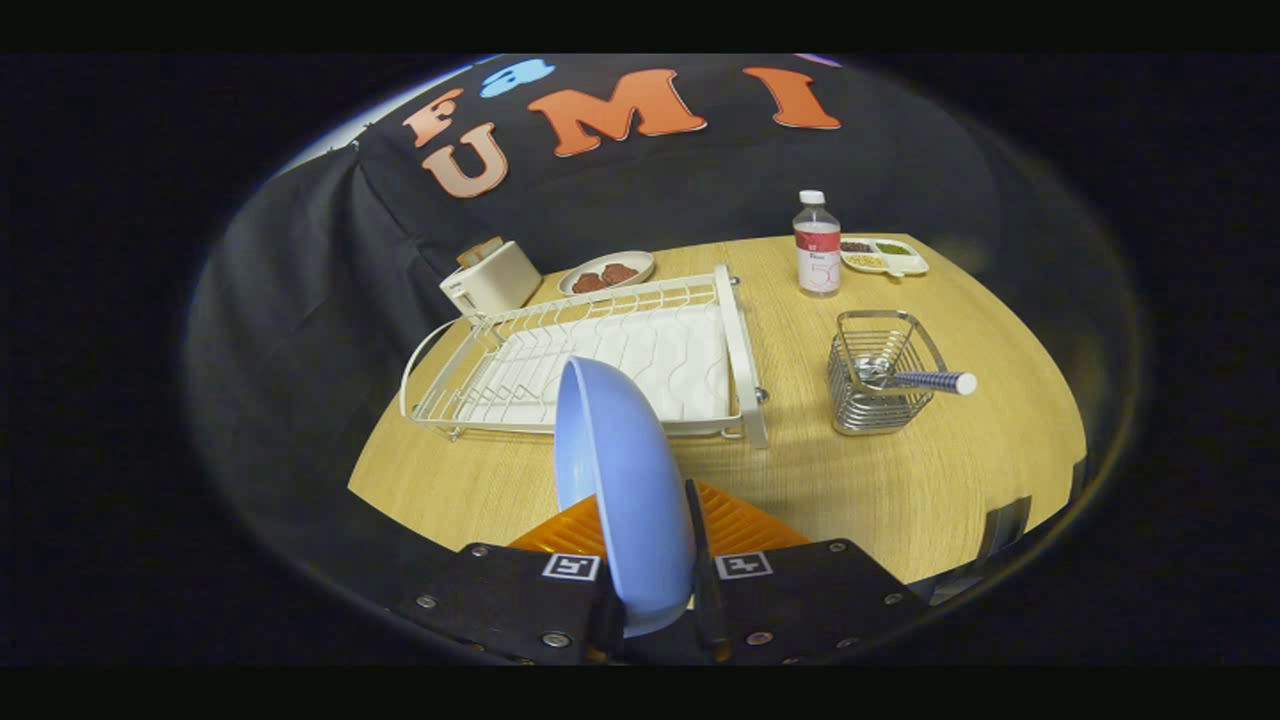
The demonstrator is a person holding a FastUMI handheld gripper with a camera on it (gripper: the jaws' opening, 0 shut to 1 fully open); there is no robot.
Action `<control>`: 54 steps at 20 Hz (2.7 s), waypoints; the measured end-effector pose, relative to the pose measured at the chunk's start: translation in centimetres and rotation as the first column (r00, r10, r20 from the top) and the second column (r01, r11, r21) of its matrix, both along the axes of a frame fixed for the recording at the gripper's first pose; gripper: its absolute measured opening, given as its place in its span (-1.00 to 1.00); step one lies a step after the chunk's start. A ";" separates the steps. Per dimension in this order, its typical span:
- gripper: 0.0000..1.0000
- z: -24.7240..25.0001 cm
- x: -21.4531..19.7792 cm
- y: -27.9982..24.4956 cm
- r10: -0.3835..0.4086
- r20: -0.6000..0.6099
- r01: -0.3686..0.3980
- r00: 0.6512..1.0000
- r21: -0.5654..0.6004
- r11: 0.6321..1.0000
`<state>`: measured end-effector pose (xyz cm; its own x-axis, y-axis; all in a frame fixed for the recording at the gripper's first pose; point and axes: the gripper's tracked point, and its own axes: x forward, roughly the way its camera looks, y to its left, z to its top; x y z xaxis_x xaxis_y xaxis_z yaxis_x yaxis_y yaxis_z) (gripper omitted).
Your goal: Take the plate from the dish rack, then take the spoon from the basket and place it into the plate.
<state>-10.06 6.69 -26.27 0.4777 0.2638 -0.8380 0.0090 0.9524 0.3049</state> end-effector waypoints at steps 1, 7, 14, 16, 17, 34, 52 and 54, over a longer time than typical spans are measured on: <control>-0.45 -0.5 -0.2 -0.1 -0.005 -0.008 0.005 1.000 0.007 1.000; -0.45 -2.7 -1.3 0.0 -0.021 -0.046 0.022 0.999 0.035 0.999; -0.36 -4.1 -1.8 -0.6 -0.037 -0.023 0.038 0.999 0.060 0.997; -0.20 -4.7 -2.2 -0.7 -0.034 -0.023 0.035 0.999 0.050 0.998; -0.18 -4.9 -2.3 -0.9 -0.032 -0.019 0.033 0.999 0.040 0.999; 0.31 -7.6 -2.6 -2.9 -0.134 0.030 0.135 0.990 -0.012 0.991; 0.47 -1.9 1.9 -10.0 -0.174 0.404 0.269 0.898 -0.192 0.944; 0.50 -0.5 2.8 -11.4 -0.162 0.472 0.300 0.867 -0.233 0.925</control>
<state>-7.31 -4.71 -26.74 0.8272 -0.1215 -0.5487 0.1721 0.9842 0.0415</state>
